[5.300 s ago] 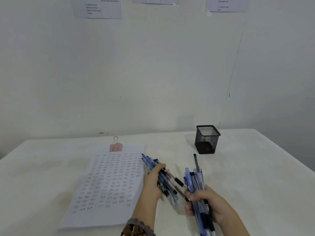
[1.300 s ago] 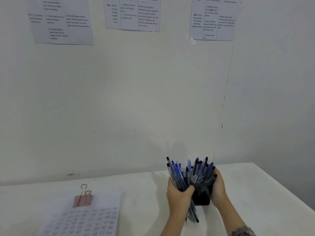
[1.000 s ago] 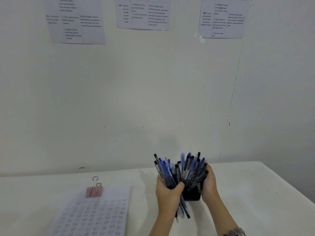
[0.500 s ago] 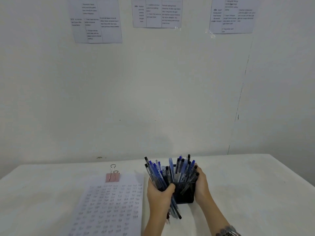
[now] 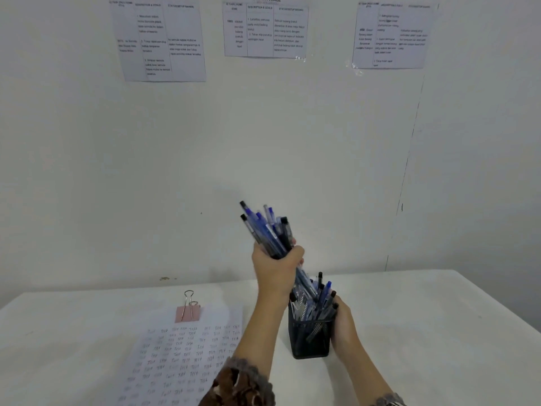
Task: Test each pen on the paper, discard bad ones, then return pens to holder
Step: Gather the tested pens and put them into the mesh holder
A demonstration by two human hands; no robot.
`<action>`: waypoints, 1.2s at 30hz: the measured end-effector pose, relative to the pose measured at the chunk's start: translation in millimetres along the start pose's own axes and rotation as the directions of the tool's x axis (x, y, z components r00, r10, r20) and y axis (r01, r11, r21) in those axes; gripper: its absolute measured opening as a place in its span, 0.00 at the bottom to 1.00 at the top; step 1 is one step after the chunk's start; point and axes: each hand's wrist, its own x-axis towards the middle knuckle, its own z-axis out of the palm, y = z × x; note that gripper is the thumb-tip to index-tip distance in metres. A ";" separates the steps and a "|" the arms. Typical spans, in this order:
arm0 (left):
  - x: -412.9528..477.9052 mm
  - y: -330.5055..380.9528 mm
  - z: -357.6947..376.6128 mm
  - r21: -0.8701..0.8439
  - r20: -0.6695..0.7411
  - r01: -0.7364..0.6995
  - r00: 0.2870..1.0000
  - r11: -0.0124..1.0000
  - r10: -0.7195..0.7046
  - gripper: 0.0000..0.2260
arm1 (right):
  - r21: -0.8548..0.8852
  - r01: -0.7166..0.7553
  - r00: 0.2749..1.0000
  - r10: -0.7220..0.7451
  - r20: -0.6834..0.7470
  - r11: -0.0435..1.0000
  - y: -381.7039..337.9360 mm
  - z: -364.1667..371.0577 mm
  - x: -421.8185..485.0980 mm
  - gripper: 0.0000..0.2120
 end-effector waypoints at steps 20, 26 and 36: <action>-14.5 -67.3 -6.3 0.356 0.310 -0.176 0.949 0.918 0.061 0.26 | -0.285 0.208 0.965 -0.245 -0.098 0.936 -1.3 -4.1 -0.3 0.17; -18.3 -70.1 -6.0 0.344 0.291 -0.221 0.949 0.913 0.120 0.25 | -0.408 0.351 0.900 -0.424 -0.102 0.843 -5.5 -2.1 1.1 0.14; -23.2 -82.4 -11.8 0.489 0.283 -0.356 0.928 0.797 0.241 0.29 | -0.424 0.488 0.848 -0.530 0.021 0.763 -11.3 -2.2 -3.2 0.10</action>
